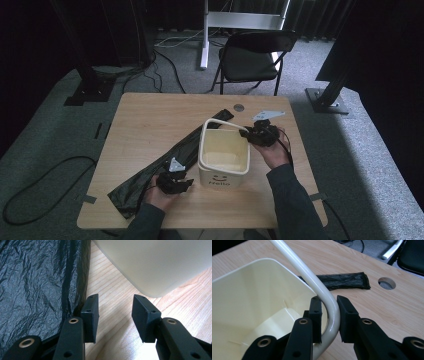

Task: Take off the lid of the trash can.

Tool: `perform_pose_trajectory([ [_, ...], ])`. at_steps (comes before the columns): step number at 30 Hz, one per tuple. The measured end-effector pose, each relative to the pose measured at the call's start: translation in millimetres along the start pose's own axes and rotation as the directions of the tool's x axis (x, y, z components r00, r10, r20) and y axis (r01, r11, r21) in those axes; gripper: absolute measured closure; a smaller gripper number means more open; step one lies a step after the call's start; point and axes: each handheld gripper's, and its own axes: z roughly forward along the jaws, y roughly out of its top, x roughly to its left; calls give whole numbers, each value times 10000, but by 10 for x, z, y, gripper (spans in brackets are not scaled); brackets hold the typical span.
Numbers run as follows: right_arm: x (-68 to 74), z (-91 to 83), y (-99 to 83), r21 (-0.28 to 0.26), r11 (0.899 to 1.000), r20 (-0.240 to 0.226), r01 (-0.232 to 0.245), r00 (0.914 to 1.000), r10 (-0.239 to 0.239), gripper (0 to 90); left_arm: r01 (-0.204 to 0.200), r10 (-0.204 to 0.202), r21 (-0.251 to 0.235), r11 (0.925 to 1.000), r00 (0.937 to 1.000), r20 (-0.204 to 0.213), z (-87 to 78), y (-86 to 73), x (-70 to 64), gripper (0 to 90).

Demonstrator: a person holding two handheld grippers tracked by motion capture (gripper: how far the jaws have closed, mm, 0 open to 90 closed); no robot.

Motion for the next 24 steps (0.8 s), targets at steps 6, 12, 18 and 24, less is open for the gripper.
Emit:
perform_pose_trajectory([
  [6,2,-67,32,-116,9999,-47,48,10000,-49,756,9,-9,-2,10000,10000,-6,0,1,-2,578],
  [12,6,-160,67,-243,9997,-130,87,9999,-90,757,-30,30,18,10000,10000,3,1,1,-2,578],
  [18,-29,-215,57,-167,9997,16,191,9998,-191,757,-45,45,42,10000,10000,4,1,2,-1,578],
  [24,-73,-242,26,39,9996,96,275,9996,-275,757,-31,31,55,10000,10000,0,4,2,1,578],
])
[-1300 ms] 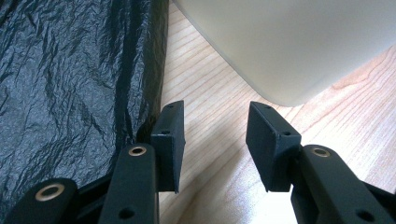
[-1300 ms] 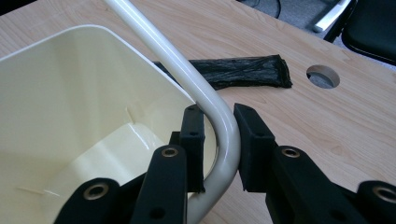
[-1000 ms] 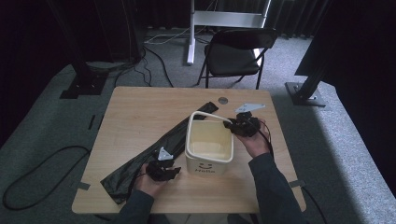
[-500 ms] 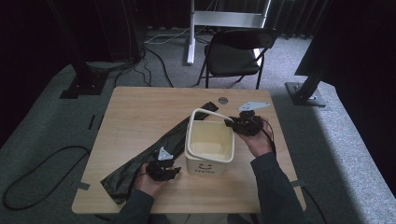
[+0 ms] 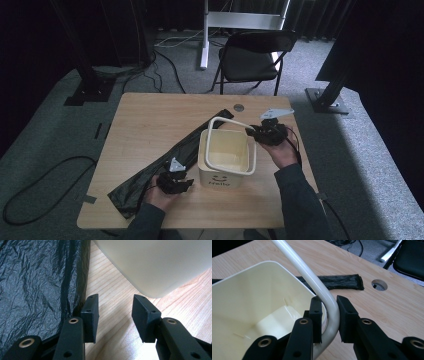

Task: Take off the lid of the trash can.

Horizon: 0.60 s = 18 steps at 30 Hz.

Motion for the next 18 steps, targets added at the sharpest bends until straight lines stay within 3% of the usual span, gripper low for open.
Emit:
perform_pose_trajectory([
  [18,-174,-136,-136,337,9994,409,-51,9992,38,758,-3,3,17,10000,10000,6,9,2,2,578],
])
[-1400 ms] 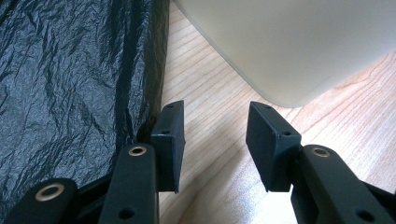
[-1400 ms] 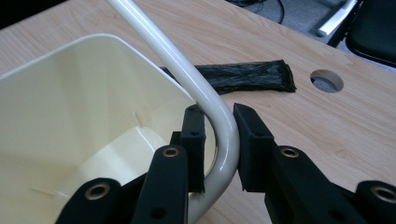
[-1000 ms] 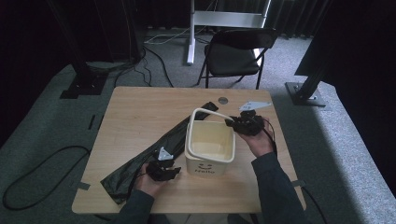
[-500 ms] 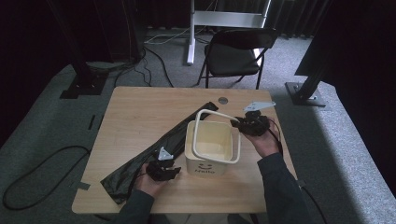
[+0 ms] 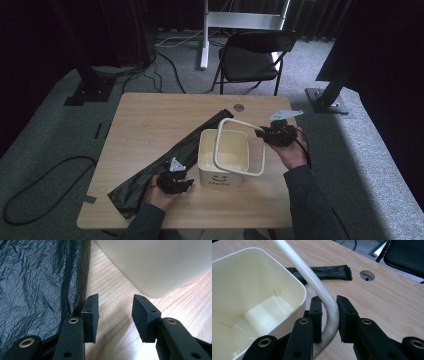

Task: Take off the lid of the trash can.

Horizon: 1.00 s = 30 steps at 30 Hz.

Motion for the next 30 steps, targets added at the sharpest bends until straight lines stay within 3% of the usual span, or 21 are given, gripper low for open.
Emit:
perform_pose_trajectory([
  [30,-190,-131,-183,343,9994,365,-69,9993,56,759,6,-6,41,10000,9999,116,11,5,10,561],
])
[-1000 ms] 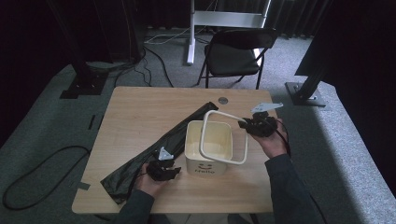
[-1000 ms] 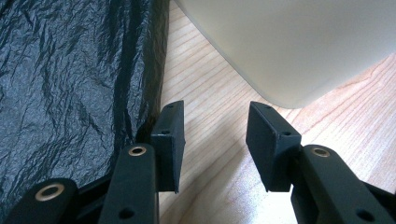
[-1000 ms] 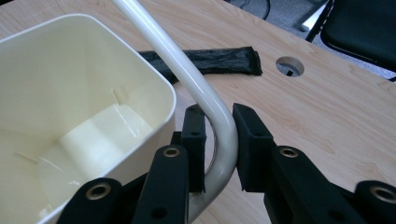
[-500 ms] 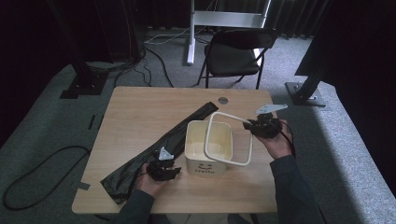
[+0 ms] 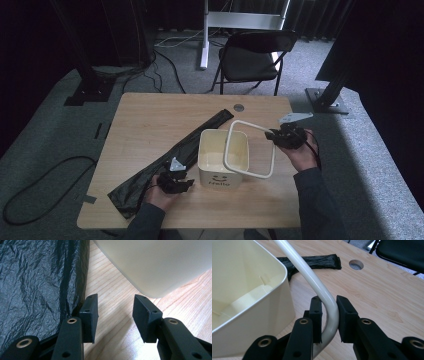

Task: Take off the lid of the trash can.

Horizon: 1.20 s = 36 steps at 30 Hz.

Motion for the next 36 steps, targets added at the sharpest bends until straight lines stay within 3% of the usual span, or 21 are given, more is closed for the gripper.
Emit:
perform_pose_trajectory([
  [36,-189,-151,-162,225,9997,373,-11,9993,3,763,-56,56,-59,10000,10000,63,5,-5,-1,537],
])
